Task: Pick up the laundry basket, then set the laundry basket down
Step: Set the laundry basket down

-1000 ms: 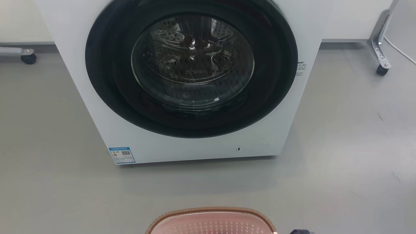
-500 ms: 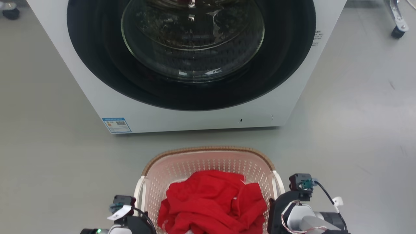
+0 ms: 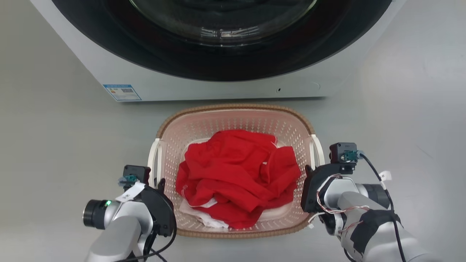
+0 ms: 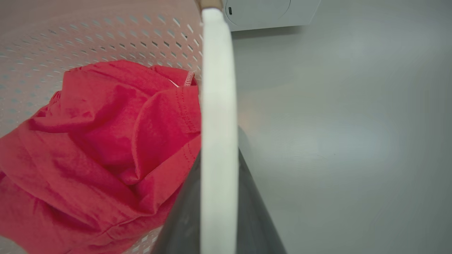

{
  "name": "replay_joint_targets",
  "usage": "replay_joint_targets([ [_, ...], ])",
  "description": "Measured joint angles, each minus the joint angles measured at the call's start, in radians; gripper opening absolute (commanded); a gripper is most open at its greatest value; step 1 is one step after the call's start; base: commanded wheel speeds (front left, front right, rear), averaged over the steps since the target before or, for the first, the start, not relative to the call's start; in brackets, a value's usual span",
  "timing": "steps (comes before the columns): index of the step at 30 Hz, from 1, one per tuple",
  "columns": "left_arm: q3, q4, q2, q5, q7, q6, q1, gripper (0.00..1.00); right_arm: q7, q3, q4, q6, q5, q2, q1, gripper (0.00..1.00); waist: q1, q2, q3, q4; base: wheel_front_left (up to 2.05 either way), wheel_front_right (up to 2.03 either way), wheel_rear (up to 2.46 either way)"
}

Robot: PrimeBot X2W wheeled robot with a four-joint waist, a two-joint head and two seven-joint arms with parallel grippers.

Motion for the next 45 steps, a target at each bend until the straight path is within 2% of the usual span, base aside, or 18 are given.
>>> replay_joint_targets([
  [29,0.016,-0.034,0.007,0.018,-0.037,0.021,-0.298,0.00,-0.085,-0.025,0.057,0.002,-0.049,-0.016,-0.303,0.00,-0.0001,0.0001,0.423,0.035,0.00,0.00,0.00],
  [45,0.022,-0.023,0.012,0.027,-0.081,0.021,-0.364,0.00,-0.128,-0.022,0.079,0.015,-0.062,-0.012,-0.362,0.00,-0.0002,0.0000,0.530,0.044,0.00,0.00,0.00],
])
